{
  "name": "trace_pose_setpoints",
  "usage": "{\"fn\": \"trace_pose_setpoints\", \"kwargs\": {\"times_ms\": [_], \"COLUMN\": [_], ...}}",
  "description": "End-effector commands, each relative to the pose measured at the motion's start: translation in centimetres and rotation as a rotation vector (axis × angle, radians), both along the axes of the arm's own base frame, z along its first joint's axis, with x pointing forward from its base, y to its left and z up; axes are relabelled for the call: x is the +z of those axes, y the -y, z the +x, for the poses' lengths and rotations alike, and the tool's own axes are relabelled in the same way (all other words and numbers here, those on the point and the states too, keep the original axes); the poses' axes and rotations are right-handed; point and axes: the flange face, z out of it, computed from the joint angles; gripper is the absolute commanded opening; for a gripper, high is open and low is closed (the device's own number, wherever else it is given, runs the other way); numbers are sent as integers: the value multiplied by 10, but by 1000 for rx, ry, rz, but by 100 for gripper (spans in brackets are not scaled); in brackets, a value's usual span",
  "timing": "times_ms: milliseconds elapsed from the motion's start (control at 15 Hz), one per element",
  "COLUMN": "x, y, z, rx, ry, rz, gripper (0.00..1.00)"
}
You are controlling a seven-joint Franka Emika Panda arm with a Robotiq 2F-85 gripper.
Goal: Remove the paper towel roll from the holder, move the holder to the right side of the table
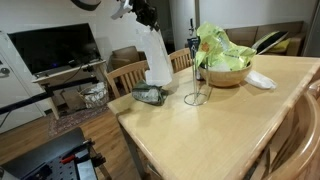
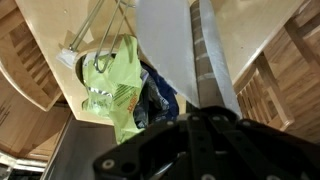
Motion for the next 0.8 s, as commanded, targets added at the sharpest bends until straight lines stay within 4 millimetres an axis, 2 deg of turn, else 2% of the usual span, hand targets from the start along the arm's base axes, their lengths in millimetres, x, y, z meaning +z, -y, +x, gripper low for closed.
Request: {"fn": "trace_pose_setpoints", "kwargs": {"times_ms": [0, 333, 733], "x": [-10, -13, -29], "y": [-7, -11, -19], "z": [13, 22, 29], "rx": [25, 35, 37], "ry": [53, 194, 230], "rz": [-20, -79, -111], "gripper": [0, 0, 0]}}
